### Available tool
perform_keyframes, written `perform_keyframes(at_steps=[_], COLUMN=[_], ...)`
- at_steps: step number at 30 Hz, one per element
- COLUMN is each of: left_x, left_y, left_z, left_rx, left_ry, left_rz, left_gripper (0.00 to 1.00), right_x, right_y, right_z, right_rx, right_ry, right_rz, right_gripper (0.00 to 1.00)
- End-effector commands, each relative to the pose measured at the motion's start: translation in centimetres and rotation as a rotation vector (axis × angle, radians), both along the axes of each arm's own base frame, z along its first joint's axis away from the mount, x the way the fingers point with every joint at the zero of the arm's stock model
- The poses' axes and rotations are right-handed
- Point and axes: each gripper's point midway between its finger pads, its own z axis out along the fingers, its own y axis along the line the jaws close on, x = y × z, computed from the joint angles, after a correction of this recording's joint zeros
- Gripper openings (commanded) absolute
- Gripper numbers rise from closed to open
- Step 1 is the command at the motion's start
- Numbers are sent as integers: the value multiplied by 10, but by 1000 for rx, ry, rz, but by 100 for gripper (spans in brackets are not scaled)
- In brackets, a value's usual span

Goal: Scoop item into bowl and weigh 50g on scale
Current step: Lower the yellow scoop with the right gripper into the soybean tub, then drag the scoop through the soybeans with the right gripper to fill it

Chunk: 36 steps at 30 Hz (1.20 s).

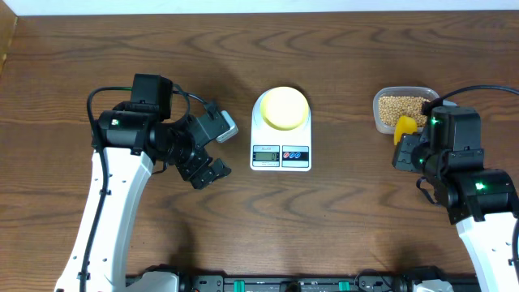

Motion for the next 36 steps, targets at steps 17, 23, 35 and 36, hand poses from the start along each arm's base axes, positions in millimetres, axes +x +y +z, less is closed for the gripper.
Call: perform_keyframes(at_steps=[17,23,35,36], left_x=[-2,-2,-2,-2], left_y=[0,0,0,1], left_z=[-2,-2,-2,-2], left_rx=[8,8,8,8], left_ry=[1,2,2,2], left_rz=[-9,-8,-8,-8], left_gripper=[90,90,90,90], right_x=[44,70,83,85], right_y=[-29,-29,-45,-45], right_z=[-16,-16,-65,-66], right_rx=[-314,-374,-500,-500], right_ry=[15,-35,113,112], right_rz=[94,139,156,156], right_gripper=[1,1,1,1])
